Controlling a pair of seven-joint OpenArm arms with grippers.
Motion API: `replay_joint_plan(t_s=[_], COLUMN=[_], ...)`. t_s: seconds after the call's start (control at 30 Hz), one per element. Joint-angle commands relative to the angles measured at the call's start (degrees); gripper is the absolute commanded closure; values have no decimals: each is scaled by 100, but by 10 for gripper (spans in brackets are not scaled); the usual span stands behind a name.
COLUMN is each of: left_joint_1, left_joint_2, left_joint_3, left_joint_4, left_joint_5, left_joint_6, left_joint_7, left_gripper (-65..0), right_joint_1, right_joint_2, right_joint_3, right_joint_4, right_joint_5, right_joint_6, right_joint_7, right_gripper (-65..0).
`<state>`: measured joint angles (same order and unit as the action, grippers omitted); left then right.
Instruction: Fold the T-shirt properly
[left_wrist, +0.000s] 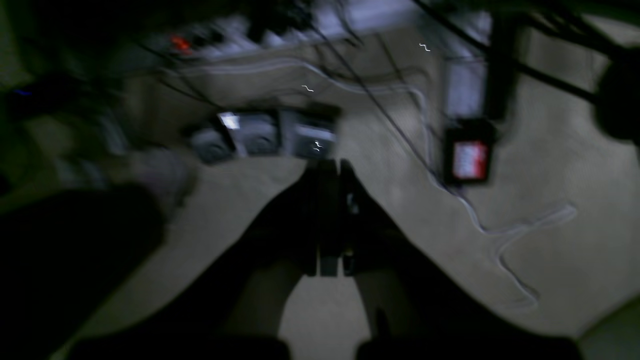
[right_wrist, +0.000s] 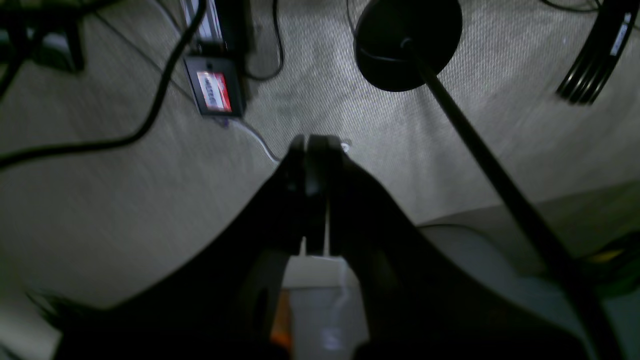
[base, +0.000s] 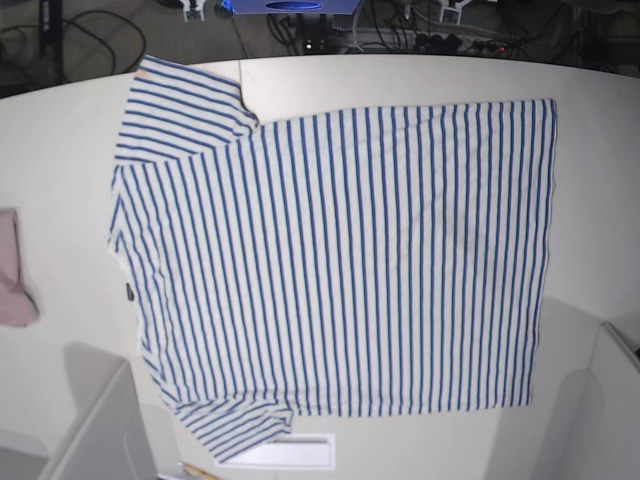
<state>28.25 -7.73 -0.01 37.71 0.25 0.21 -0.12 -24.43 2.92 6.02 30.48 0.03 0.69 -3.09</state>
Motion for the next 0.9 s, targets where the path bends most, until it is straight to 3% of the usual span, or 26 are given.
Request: replay_joint_plan(t_s=[0.0, 0.13, 0.4, 0.6, 0.87], left_joint_1=[274, 898, 2050, 2648, 3500], left_joint_2=[-41, -287, -463, -550, -515], left_joint_3=[5, 5, -12, -21, -777], left_joint_4=[215, 1138, 3073, 3987, 5631], left_joint_5=[41, 41, -12, -21, -21], left_joint_6=[36, 36, 36, 36, 10], left_joint_7=[-19, -19, -28, -28, -36], left_gripper=[0, 0, 0, 0, 0], right_joint_1=[-208, -762, -1720, -2362, -2766], right_joint_2=[47, 20, -15, -410, -806], right_joint_3=[185, 686, 782, 1310, 2330], right_joint_4=[244, 1510, 3831, 5009, 6829], right_joint_5=[10, 10, 10, 10, 10], right_joint_6=[-20, -20, -20, -20, -20], right_joint_7=[-91, -521, -1462, -1497, -1471], right_gripper=[0, 0, 0, 0, 0])
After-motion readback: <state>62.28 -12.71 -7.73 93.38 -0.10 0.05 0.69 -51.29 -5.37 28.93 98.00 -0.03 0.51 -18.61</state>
